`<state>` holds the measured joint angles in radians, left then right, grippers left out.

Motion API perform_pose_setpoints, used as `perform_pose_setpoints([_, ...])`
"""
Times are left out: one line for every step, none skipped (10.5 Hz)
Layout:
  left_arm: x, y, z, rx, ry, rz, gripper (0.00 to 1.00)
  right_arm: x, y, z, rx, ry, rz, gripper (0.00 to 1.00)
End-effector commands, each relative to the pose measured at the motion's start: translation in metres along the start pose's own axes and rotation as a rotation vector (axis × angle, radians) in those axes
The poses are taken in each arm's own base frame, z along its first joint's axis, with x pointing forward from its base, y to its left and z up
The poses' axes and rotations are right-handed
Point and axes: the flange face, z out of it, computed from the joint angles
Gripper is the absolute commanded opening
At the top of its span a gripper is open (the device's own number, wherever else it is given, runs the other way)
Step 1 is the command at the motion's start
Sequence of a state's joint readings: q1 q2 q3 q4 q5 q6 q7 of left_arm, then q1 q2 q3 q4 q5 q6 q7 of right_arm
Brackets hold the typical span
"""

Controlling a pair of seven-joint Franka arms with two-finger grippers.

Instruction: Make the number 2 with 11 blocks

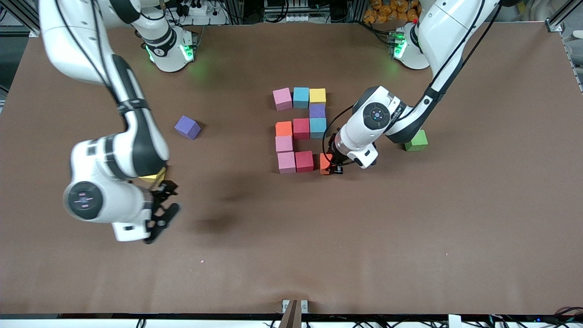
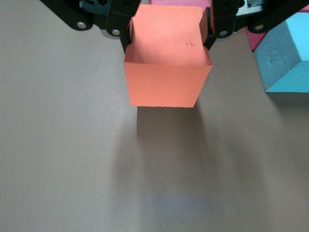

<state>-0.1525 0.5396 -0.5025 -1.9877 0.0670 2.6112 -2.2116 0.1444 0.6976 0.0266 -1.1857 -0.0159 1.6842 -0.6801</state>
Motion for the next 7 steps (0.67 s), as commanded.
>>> perform_pose_setpoints([0.001,-0.010,0.005,-0.022,-0.009,-0.026,0.25,-0.048,-0.004,0.000,0.038,-0.050,0.140,1.00])
perform_pose_setpoints([0.000,-0.012,0.007,-0.024,-0.014,-0.024,0.25,-0.063,-0.010,0.001,0.047,-0.071,0.174,1.00])
perform_pose_setpoints([0.001,-0.014,0.008,-0.031,-0.020,-0.024,0.25,-0.077,-0.018,0.002,0.056,-0.088,0.223,1.00])
perform_pose_setpoints([0.001,-0.015,0.009,-0.036,-0.025,-0.024,0.25,-0.091,-0.033,0.002,0.064,-0.108,0.260,1.00])
perform_pose_setpoints([-0.002,-0.017,0.011,-0.036,-0.028,-0.025,0.25,-0.106,-0.048,0.003,0.068,-0.127,0.310,1.00])
perform_pose_setpoints([-0.002,-0.017,0.013,-0.039,-0.033,-0.034,0.25,-0.120,-0.060,0.002,0.071,-0.141,0.355,1.00])
perform_pose_setpoints([-0.002,-0.019,0.016,-0.036,-0.035,-0.032,0.25,-0.133,-0.072,0.004,0.073,-0.151,0.378,1.00])
